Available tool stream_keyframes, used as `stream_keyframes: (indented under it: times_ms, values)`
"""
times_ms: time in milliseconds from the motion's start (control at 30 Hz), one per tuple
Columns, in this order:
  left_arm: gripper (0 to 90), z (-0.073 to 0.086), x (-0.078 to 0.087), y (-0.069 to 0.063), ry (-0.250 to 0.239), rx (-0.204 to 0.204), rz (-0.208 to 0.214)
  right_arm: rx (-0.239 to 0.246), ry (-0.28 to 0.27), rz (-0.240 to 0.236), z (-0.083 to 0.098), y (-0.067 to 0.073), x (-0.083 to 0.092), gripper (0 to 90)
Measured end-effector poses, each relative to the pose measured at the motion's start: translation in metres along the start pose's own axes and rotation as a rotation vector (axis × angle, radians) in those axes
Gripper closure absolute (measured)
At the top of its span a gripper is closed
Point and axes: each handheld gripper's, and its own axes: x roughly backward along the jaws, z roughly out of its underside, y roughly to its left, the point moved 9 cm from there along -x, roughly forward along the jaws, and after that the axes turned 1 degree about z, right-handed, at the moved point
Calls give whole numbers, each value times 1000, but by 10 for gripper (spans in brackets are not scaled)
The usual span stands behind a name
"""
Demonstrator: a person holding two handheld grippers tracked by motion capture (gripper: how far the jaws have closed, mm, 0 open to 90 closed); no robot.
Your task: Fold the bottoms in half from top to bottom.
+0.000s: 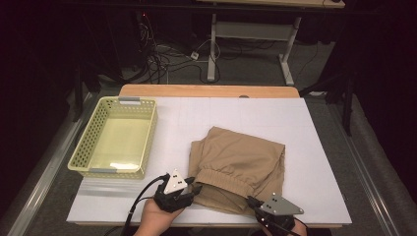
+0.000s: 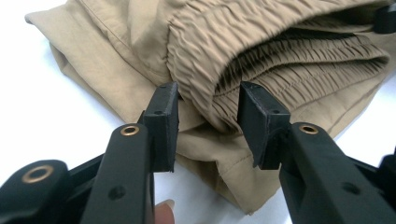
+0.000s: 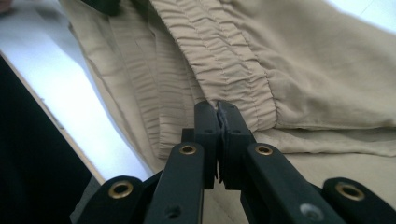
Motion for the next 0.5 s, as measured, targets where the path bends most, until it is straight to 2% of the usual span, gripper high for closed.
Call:
stream_keyframes:
  times_ms: [167, 233, 333, 500]
  values:
    - [571, -1, 0, 0, 1, -16, -9, 45, -49, 22, -12, 11, 24, 887]
    - [571, -1, -1, 0, 5, -15, -10, 48, -54, 22, -13, 13, 29, 887]
    - [570, -1, -1, -1, 9, -24, -13, 49, -27, 13, -5, 15, 27, 887]
    - [570, -2, -1, -1, 14, -32, -26, 30, 33, -29, 15, 22, 10, 886]
